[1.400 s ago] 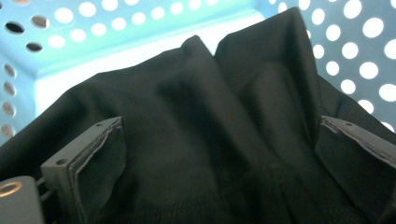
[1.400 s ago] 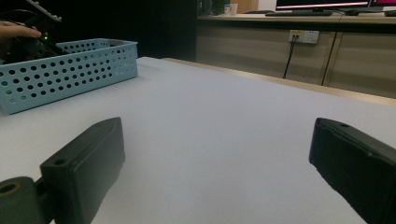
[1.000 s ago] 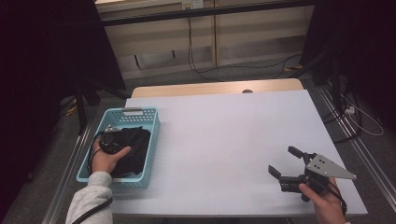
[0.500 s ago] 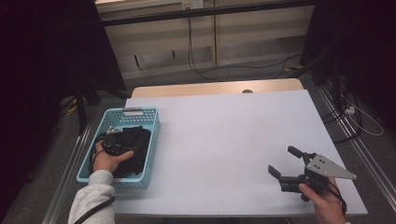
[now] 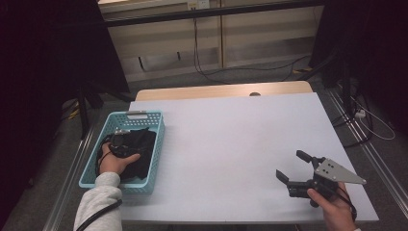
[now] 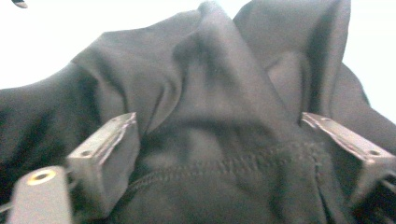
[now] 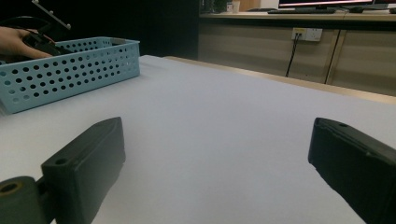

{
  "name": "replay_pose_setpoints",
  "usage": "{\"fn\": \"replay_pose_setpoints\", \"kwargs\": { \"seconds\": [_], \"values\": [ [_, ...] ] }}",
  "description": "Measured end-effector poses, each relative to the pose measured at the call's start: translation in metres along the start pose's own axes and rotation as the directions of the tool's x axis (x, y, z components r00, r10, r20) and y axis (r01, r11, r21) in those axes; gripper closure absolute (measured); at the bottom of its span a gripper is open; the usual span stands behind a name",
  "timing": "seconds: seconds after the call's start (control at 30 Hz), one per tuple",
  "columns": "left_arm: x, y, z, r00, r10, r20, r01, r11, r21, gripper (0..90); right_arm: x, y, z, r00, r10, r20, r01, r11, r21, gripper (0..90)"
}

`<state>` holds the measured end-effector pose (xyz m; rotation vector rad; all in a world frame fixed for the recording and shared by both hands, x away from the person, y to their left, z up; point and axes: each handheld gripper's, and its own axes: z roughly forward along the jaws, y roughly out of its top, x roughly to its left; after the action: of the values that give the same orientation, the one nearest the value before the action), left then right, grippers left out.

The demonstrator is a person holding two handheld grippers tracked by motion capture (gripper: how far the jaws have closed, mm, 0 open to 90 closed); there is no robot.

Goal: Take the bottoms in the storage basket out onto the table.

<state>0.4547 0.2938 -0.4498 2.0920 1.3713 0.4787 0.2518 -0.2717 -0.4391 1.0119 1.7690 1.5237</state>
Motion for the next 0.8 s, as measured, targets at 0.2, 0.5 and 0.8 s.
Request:
{"fn": "replay_pose_setpoints", "kwargs": {
  "seconds": [0.2,0.5,0.8],
  "values": [
    [-0.004,0.006,-0.001,0.9969,-0.009,0.078,0.01,0.9998,-0.017,52.7,0.0,0.001,0.001,1.0,0.0,0.003,0.0,1.0,-0.001,3.1],
    [-0.005,0.012,0.001,0.9957,-0.005,0.093,0.006,0.9999,-0.011,71.5,-0.001,0.0,0.001,1.0,0.003,0.004,-0.003,1.0,-0.002,3.1],
    [0.004,0.033,-0.005,0.9999,-0.01,0.014,0.011,0.9936,-0.112,75.8,0.001,0.0,0.003,1.0,0.002,-0.006,-0.002,1.0,0.004,3.0]
  ]
}}
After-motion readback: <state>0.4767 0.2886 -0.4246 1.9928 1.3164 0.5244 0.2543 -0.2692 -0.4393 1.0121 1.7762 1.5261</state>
